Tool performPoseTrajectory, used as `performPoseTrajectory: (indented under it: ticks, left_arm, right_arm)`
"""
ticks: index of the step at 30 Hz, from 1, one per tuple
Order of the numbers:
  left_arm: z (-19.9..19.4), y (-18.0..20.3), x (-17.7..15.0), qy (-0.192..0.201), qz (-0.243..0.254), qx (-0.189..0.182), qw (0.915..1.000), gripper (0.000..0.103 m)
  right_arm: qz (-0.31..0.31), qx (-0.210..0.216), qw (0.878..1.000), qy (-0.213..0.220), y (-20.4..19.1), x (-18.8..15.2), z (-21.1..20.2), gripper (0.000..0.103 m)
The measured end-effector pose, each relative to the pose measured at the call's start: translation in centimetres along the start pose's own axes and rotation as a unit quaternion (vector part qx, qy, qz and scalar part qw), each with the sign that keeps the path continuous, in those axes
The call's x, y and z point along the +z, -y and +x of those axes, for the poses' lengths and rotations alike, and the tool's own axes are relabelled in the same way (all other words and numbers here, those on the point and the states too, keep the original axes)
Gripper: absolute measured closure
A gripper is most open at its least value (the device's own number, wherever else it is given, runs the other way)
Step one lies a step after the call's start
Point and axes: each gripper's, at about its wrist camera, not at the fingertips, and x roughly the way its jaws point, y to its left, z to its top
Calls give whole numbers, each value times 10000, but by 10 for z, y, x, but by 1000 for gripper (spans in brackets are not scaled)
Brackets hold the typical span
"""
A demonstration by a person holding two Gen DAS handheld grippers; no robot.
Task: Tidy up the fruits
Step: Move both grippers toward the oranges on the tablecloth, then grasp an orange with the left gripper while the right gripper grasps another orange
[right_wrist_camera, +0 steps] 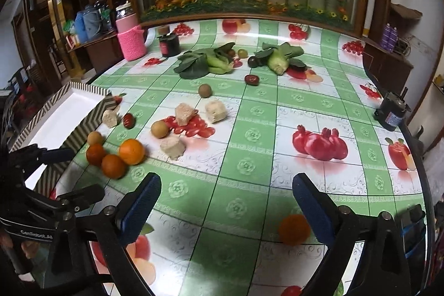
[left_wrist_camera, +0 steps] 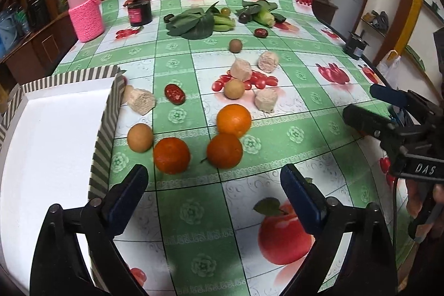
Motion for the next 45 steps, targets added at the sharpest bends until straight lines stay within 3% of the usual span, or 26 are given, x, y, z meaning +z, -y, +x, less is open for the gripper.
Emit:
performPoseTrajectory:
  ticks: [4, 8, 13, 20, 22, 24, 36, 39, 45]
  left_arm:
    - [-1, -5, 2, 40, -80, -62, 9999, 7]
    - [-2, -13, 1, 24, -15, -45, 10000, 7]
    - [2, -29, -1, -122, -55, -147, 9998, 24]
    - [6, -30, -1, -222, 193, -225, 9993, 26]
    - [9, -28, -1, -283, 288, -162, 9991, 41]
    - [15, -29, -1, -410, 265, -173, 9987, 48]
    - [29, -33, 9, -518, 255, -32, 9983, 48]
    - [30, -33, 10, -522, 223, -50, 9984, 74]
    - [23, -39, 9, -477, 39, -212, 9986, 75]
  right_arm:
    - [-198, -85, 9998, -38, -6, -2, -1, 9]
    - [-188, 108, 9997, -71, -9, -2, 0, 12]
    - [-245, 269, 9992, -186, -15, -4, 6, 22]
    - [-221, 531, 9980, -269, -23, -5, 12, 25]
    - [-254, 576, 9976, -293, -25, -5, 13, 27]
    - [-249, 631, 9972, -316, -26, -5, 15, 30]
    - [-305, 913, 9944, -433, -38, -3, 22, 34]
    - [-384, 1001, 9932, -465, -44, -3, 25, 38]
    - [-476, 1317, 9882, -618, -59, -2, 35, 48]
